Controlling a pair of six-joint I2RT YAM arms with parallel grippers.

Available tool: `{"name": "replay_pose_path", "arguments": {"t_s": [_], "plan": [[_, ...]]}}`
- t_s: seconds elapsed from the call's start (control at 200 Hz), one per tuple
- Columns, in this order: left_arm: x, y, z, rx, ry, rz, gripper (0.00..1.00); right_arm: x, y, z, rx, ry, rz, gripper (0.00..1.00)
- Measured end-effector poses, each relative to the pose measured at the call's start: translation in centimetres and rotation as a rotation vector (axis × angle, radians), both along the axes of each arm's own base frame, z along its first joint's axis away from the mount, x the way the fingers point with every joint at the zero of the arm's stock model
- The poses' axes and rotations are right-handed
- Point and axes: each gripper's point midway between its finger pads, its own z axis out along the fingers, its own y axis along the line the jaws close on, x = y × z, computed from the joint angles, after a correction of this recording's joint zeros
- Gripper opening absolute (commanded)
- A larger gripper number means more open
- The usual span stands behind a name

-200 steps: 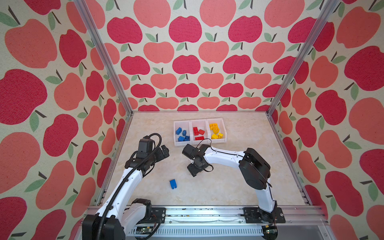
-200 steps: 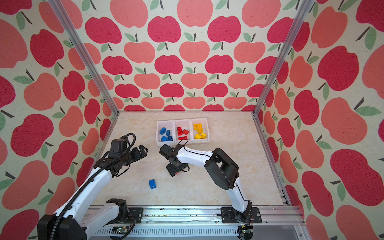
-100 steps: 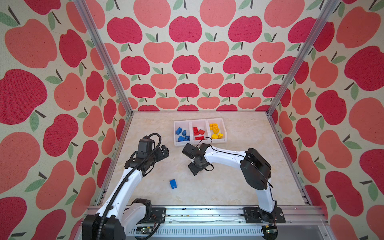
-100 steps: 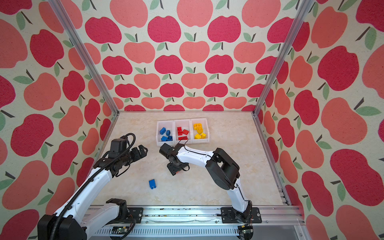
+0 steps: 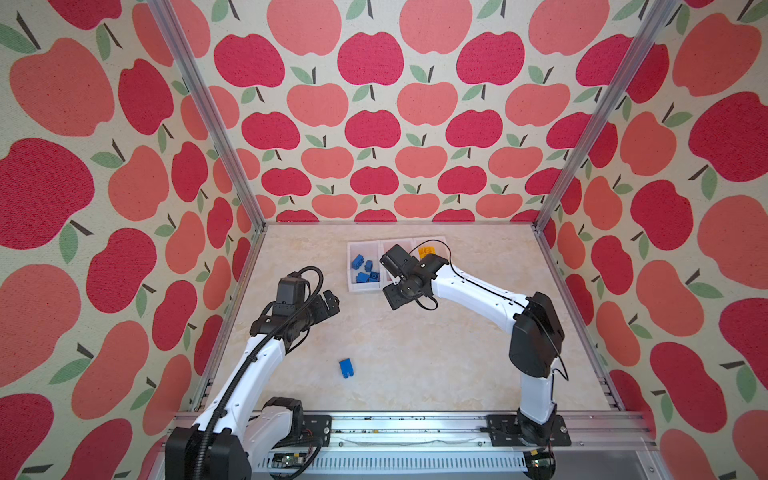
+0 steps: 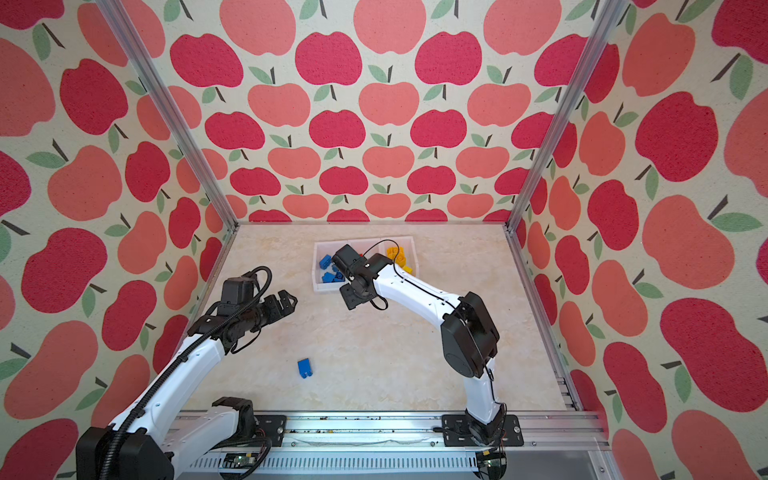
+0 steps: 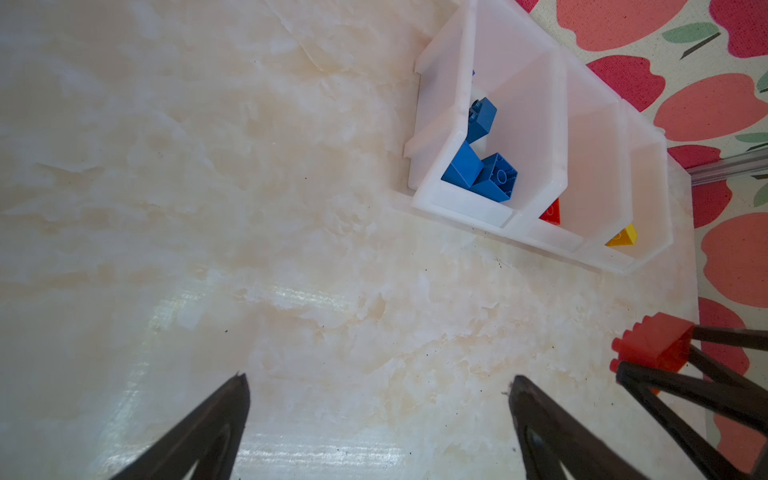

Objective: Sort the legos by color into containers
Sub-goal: 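Lift the red brick with the right gripper and carry it over the red compartment, then open the right gripper to drop the red brick into the red compartment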

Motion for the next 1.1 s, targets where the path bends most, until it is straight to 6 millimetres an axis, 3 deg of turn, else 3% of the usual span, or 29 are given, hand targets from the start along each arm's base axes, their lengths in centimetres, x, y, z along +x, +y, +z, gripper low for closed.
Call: {"name": "replay_pose_path", "arguments": {"t_s": [0.17,0.325,0.76,1.101], "plan": [[0.0,-0.1,0.0,-0.013,0.004,0.003,1.00,4.2,-0.2,2.9,0.049,-0.083,-0.040,0.63],[0.0,-0.1,0.0,-0.016,0.005,0.006,1.00,7.0,-0.2,3.7,0.065,-0.117,-0.055,0.63],[0.0,-0.1,0.0,-0.016,0.006,0.006,0.99,13.9,0.8,1.5,0.071,-0.145,-0.066,0.64],[-0.1,-0.1,-0.1,-0.015,0.010,0.006,0.99,16.8,0.8,-1.4,0.050,-0.131,-0.063,0.65]]}}
